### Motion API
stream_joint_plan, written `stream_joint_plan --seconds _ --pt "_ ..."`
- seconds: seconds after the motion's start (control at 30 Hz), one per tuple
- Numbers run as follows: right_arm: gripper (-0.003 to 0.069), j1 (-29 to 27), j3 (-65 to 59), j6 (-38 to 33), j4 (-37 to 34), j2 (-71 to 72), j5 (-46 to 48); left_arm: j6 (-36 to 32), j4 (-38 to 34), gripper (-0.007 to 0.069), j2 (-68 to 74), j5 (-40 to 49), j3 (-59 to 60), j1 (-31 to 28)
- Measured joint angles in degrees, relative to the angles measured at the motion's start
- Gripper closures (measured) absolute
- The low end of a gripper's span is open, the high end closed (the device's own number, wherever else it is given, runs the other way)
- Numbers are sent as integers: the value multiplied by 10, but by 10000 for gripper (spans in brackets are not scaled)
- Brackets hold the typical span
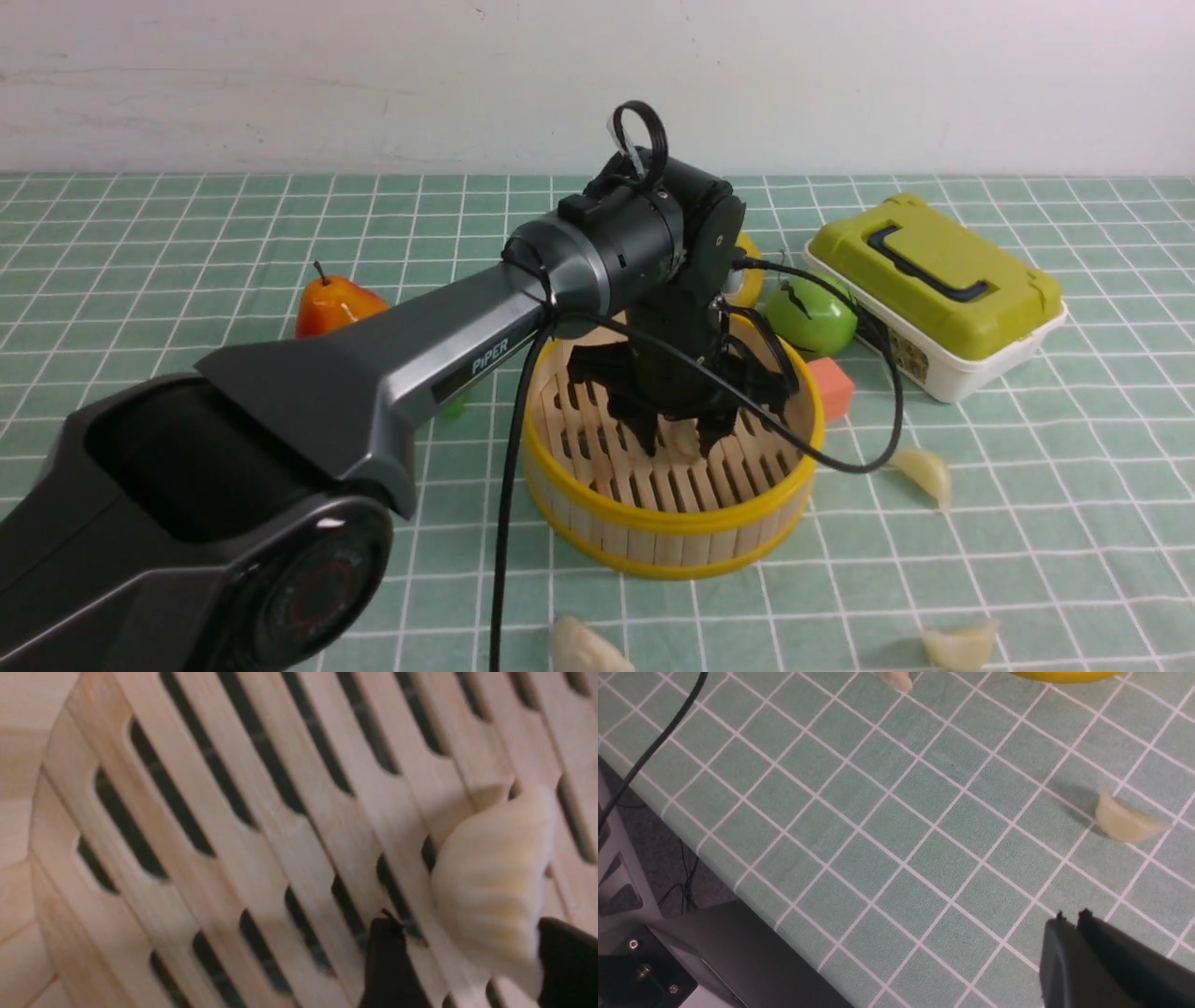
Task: Put the dumplings into the steamer on the table with the blue tablecloth.
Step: 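Place the dumpling into the bamboo steamer basket with the left gripper, then reach for and grasp a dumpling on the table with the left gripper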
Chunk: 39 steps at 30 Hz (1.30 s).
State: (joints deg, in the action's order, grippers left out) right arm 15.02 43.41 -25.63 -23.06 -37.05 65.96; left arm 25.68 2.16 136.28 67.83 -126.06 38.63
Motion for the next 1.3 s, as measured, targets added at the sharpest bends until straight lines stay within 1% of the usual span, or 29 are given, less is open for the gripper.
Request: stream_joint_plan --seconds 0.03,0.13,0.33,0.4,0.43,0.5,0.53,0.63,0.67,0.7,0.73,0.8,0.87,0.9,1.0,1.1,1.17,1.3 --pt "625 0 0 0 0 0 -2 -3 -1 165 -5 17 -4 0" --pt "621 5 0 0 0 0 -8 -17 -3 125 -27 25 -8 0" --pt "617 28 0 0 3 0 -26 -59 -44 112 -147 29 -1 0" --pt "615 29 0 0 10 0 -31 -69 -50 112 -207 29 24 0" --pt "613 29 0 0 14 0 -33 -74 -50 112 -256 29 61 0" --pt "609 29 0 0 16 0 -36 -75 -43 111 -302 29 112 0" --pt "607 29 0 0 16 0 -38 -75 -38 111 -337 31 167 0" --pt "606 29 0 0 19 0 -42 -62 -34 111 -392 31 292 0" --pt "605 29 0 0 19 0 -42 -58 -34 111 -395 30 302 0" --pt "603 29 0 0 19 0 -45 -39 -33 111 -413 17 375 0" --pt "601 29 0 0 19 0 -50 -23 -33 111 -419 -5 418 0" --pt "599 29 0 0 19 0 -56 0 -33 111 -422 -51 477 0" --pt "596 29 0 0 19 0 -62 33 -33 111 -418 -122 542 0" --pt "596 29 0 0 19 0 -63 37 -33 111 -417 -134 547 0" --pt "592 29 0 0 19 0 -68 53 -34 111 -395 -210 595 0" --pt "587 29 0 1 19 0 -70 56 -39 111 -371 -241 600 0" --pt "587 29 0 5 19 0 -70 60 -52 111 -359 -257 601 0" --pt "583 29 0 8 19 0 -70 70 -113 111 -331 -286 601 0"
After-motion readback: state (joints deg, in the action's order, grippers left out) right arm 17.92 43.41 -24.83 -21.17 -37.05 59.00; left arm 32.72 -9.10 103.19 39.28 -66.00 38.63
